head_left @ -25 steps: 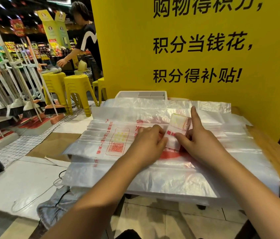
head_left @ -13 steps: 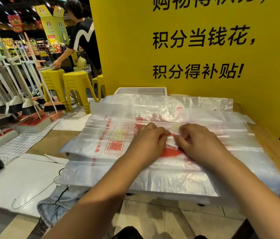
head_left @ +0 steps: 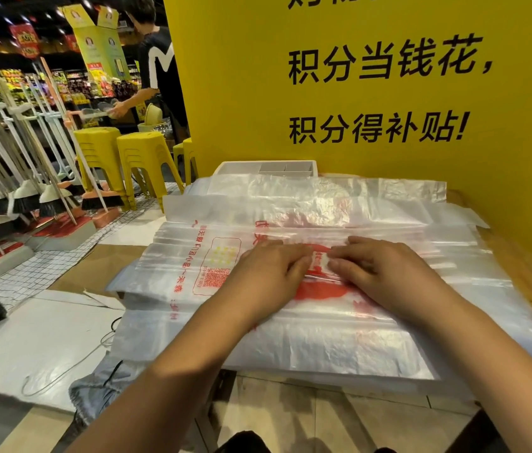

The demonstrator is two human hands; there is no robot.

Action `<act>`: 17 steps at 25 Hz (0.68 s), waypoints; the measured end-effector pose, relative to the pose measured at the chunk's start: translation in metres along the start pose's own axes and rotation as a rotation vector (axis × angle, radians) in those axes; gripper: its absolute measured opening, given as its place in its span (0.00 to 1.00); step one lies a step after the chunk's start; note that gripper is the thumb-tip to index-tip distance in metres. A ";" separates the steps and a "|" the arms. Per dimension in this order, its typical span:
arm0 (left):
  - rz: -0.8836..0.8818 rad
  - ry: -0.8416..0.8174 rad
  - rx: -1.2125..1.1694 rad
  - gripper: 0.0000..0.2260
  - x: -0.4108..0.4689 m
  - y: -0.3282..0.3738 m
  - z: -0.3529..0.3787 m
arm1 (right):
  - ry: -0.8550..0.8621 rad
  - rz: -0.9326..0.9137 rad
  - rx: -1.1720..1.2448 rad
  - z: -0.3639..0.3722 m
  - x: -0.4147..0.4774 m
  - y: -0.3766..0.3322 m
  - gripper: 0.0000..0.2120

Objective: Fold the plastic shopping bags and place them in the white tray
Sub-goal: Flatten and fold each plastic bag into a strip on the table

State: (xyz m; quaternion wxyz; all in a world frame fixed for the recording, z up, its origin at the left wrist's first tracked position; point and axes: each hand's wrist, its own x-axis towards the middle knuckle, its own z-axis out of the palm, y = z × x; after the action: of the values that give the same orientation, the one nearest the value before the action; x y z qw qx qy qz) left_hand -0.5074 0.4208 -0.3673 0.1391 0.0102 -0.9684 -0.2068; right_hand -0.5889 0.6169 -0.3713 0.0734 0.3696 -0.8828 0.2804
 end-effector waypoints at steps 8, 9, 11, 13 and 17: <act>-0.007 -0.137 0.053 0.19 -0.003 -0.012 0.000 | -0.268 -0.005 0.008 -0.018 0.005 0.028 0.19; -0.008 -0.130 0.032 0.19 -0.002 -0.012 0.000 | -0.234 -0.009 0.016 -0.017 0.005 0.028 0.18; -0.025 -0.046 -0.064 0.18 -0.004 -0.011 0.002 | -0.125 -0.020 0.081 -0.012 0.002 0.028 0.16; -0.034 0.154 -0.112 0.14 -0.008 -0.006 0.004 | -0.008 -0.045 0.128 -0.011 -0.003 0.028 0.13; 0.003 0.196 0.030 0.15 -0.013 0.010 0.003 | 0.031 -0.172 0.116 -0.014 -0.008 0.022 0.11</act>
State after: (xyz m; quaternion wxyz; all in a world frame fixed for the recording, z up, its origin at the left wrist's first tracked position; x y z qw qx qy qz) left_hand -0.4956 0.4317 -0.3695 0.2336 0.0309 -0.9530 -0.1902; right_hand -0.5995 0.6425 -0.3721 0.0894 0.4434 -0.8289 0.3292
